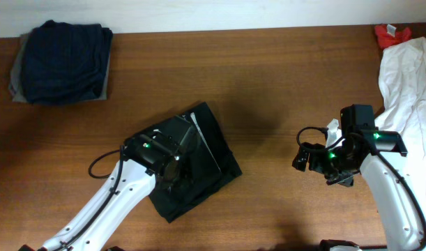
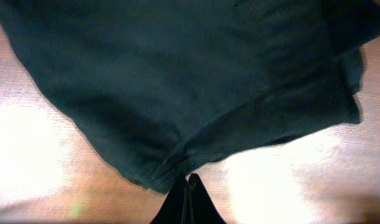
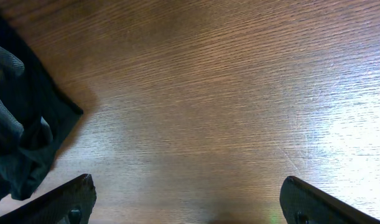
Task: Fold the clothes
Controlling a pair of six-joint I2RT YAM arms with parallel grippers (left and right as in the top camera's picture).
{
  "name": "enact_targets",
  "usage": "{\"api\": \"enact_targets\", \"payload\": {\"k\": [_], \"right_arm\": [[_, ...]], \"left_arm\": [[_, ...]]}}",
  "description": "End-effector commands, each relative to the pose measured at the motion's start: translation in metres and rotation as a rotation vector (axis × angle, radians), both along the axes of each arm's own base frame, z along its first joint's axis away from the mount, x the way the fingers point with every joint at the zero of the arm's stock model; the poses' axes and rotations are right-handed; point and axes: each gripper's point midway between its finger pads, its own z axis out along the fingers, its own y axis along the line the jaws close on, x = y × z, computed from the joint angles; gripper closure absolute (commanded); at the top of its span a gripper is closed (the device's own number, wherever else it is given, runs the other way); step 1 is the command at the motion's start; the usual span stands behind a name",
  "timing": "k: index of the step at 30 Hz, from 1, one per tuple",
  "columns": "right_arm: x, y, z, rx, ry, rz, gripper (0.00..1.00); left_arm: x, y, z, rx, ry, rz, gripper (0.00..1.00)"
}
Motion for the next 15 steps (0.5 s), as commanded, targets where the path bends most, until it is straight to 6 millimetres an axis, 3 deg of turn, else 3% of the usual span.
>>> {"api": "enact_targets", "payload": {"k": [1, 5, 9, 11, 15], "right_arm": [[0.003, -0.001, 0.003, 0.004, -0.012, -0.001, 0.02], [0.003, -0.001, 0.003, 0.004, -0.012, -0.001, 0.02], [0.003, -0.001, 0.003, 0.004, -0.012, -0.001, 0.02], [0.003, -0.001, 0.003, 0.004, -0.012, -0.001, 0.02], [0.003, -0.001, 0.003, 0.004, -0.012, -0.001, 0.02]], "left_arm": [[0.025, 0.014, 0.004, 0.083, -0.13, 0.024, 0.99], [0.067, 0.051, 0.012, 0.185, -0.279, 0.142, 0.99], [0.11, 0.084, 0.001, 0.189, -0.327, 0.215, 0.99], [0.133, 0.086, -0.016, 0.136, -0.322, 0.171, 0.99], [0.142, 0.083, -0.056, 0.094, -0.242, 0.174, 0.99]]}}
